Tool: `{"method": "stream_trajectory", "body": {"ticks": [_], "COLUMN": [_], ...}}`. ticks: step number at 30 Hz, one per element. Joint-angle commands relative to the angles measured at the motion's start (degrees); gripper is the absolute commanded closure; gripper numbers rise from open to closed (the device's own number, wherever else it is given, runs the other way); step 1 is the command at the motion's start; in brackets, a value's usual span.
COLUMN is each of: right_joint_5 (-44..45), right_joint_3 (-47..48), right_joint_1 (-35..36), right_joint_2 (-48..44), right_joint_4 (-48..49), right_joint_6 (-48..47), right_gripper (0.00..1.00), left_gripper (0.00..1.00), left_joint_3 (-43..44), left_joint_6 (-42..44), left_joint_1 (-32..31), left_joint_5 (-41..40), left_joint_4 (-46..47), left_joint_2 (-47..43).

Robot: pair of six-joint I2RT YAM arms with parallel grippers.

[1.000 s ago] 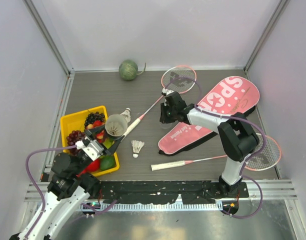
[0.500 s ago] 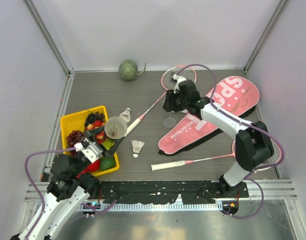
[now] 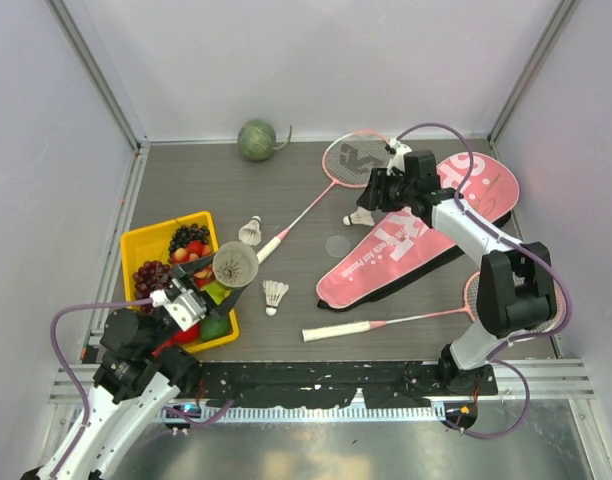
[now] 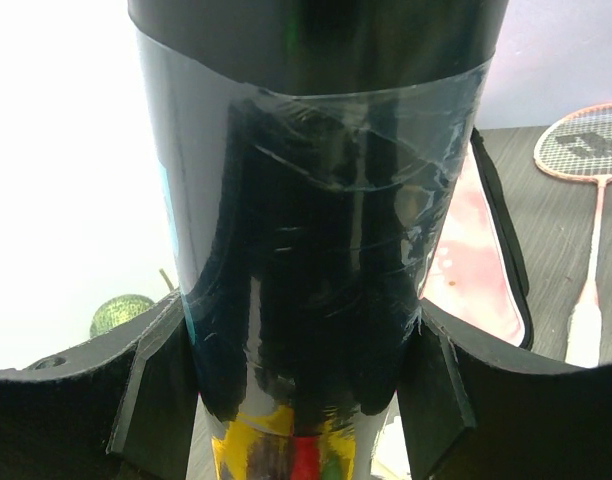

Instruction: Pack up the badminton gear

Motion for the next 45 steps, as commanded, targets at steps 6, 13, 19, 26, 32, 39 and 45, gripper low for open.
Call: {"method": "stream_trajectory", "body": {"ticks": [6, 13, 19, 26, 32, 39, 45], "right_joint_5": [-7.95, -10.76, -15.68, -15.69, -12.88, -10.6, -9.89], "right_joint_3": [0.25, 0.78, 1.49, 1.92, 1.31, -0.98, -0.1], "right_joint_1": [-3.73, -5.23, -5.23, -5.32, -5.23, -4.71, -1.73], "right_joint_2": [7.28, 11.06, 14.66, 15.03, 7.14, -7.72, -24.93], "right_joint_4": [5.78, 7.97, 9.55, 10.44, 9.04, 4.83, -0.9], "right_joint_6": [-0.2, -0.29, 0.67, 1.56, 1.47, 2.44, -0.54], "right_gripper": [0.44, 0.43, 0.47, 0.78, 0.94, 0.94, 0.95], "left_gripper": [1.0, 1.0, 1.0, 1.0, 1.0, 1.0, 1.0], "left_joint_3": [-2.57, -2.84, -2.48, -2.48, -0.82, 13.31, 23.25], "left_joint_6": [6.07, 6.6, 6.69, 6.77, 6.16, 1.68, 3.52], "left_joint_1": [-0.05, -0.05, -0.05, -0.05, -0.05, 0.03, -0.05], "left_joint_5": [11.03, 10.77, 11.12, 9.28, 4.8, -3.54, -8.3], "left_joint_4": [6.4, 6.5, 6.14, 6.23, 7.11, -4.99, -14.32], "left_joint_2": [-0.63, -0.11, 1.3, 2.09, 4.2, 13.41, 23.43]}}
